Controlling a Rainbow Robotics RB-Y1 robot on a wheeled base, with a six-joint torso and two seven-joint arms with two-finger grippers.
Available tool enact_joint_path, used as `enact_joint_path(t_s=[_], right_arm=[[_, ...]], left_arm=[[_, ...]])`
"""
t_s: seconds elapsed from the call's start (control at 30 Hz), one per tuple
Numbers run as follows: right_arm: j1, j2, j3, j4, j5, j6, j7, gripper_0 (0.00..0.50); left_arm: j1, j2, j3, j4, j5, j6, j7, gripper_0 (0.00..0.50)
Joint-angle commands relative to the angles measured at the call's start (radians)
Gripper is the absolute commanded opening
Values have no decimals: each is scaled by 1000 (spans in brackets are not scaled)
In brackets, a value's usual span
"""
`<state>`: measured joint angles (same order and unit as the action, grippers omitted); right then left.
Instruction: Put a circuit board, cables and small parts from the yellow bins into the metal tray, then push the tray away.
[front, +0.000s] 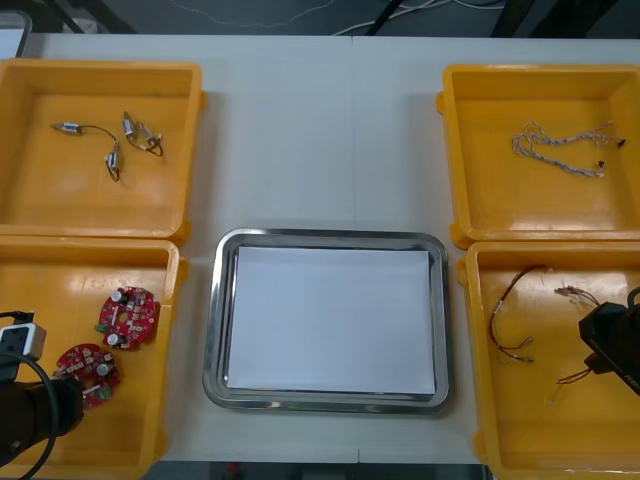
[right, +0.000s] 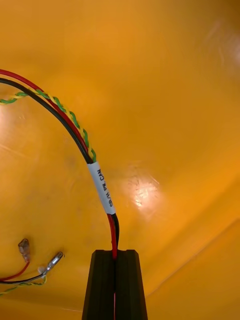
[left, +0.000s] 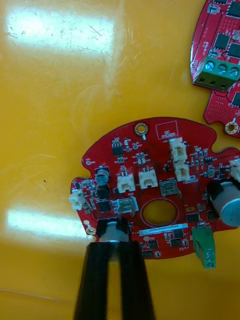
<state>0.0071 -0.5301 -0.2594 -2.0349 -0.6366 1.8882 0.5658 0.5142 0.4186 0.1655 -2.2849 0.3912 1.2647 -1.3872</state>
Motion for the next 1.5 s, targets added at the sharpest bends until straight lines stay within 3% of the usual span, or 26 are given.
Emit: enact_joint_path(t_s=[0.03,0.37,0.4,0.43,0.47,0.5,0.53,0.57,0.73,0.9,1.2,1.37,1.5], right_arm=[[53,24,-32,-48,-12,-4,40,0],[83,30,-32,-54,-17,-50,40,0],[83,32,-32,-54,-17,-50,42,14],[82,30,-34,-54,-15,-50,42,61],[82,30,-34,-54,-15,-50,42,61],[80,30,-35,-54,-17,-52,40,319],[80,30,-35,-54,-17,-52,40,373],[80,30,-43,-54,-20,-54,37,500],[76,30,-55,-54,-38,-60,39,500],[53,25,-69,-54,-54,-38,46,500],[1,-8,-72,-54,-55,-3,86,500],[-7,-31,-75,-54,-52,0,204,500],[-9,-42,-75,-54,-48,-1,267,500]], left_arm=[[-10,-9,26,-18,5,12,-78,491],[-23,-9,69,-51,40,107,-93,500],[-22,-11,71,-57,43,116,-95,500],[-22,-9,74,-65,46,125,-93,500],[-22,-9,74,-65,46,125,-93,500],[-22,-11,81,-77,51,139,-95,500],[-22,-11,81,-81,51,142,-95,500],[-22,-9,89,-97,54,163,-92,500],[-31,-11,106,-159,66,252,-78,500],[-42,-12,101,-163,74,262,-69,500],[-39,-35,45,-114,57,166,-59,500],[-39,-35,25,-42,47,71,-78,500],[-37,-35,19,-27,38,58,-85,500]])
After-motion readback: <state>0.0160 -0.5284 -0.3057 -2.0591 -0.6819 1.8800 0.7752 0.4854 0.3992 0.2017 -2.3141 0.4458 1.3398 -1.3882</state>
